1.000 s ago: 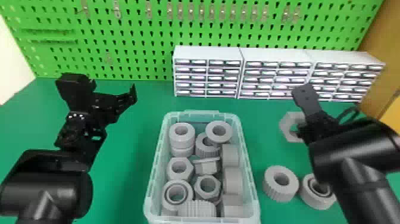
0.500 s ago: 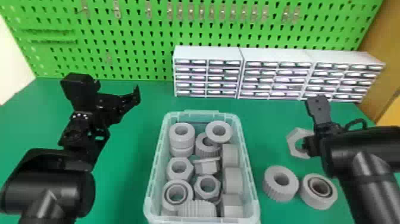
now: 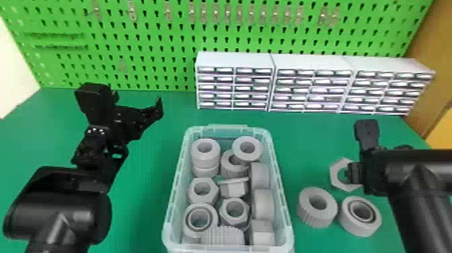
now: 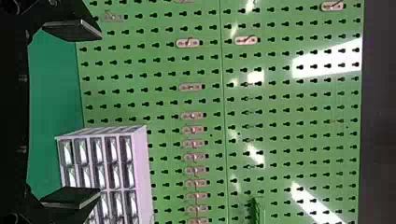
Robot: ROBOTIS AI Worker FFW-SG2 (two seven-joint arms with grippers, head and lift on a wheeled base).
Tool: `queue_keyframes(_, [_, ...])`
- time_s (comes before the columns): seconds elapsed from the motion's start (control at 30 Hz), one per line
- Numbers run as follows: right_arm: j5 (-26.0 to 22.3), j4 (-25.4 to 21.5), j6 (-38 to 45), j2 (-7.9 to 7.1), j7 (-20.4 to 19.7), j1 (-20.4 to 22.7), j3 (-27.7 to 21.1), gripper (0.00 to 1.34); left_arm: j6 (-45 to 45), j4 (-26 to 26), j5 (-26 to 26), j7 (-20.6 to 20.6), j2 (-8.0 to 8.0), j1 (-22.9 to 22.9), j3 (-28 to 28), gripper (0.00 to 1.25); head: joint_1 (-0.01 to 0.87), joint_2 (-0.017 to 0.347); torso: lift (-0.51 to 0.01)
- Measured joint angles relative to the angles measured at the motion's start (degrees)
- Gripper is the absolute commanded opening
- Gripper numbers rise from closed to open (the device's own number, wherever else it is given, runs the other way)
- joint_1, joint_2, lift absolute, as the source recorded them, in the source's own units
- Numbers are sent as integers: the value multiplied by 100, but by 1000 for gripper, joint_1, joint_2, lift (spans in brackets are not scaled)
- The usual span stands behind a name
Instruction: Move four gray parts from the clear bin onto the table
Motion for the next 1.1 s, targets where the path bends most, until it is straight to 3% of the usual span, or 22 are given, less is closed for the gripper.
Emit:
queue_keyframes(0.37, [-541, 359, -279, 148, -506, 23, -425, 160, 0, 10, 3, -31, 0, -19, -18, 1138, 686, 26, -50])
queue_keyframes(0.47, [-740, 367, -402, 175, -872, 54, -472, 160, 0, 10, 2, -37, 0, -19, -18, 1138, 686, 26, -50])
queue_keyframes(0.6, [-1375, 378, -758, 259, -1492, 144, -661, 160, 0, 10, -1, -40, 0, -19, -23, 1138, 686, 26, -50])
queue_keyframes(0.7, [-1825, 413, -1050, 343, -1745, 193, -826, 160, 5, 10, -3, -40, 0, -19, -26, 1138, 686, 26, -50])
queue_keyframes(1.03, [-2438, 614, -1478, 370, -1834, 4, -847, 160, 16, 15, -5, -49, 0, -19, -34, 1138, 686, 26, -50])
queue_keyframes(1.1, [-2566, 622, -1487, 367, -2013, -56, -829, 160, 23, 17, -5, -50, 1, -18, -35, 1138, 686, 26, -50])
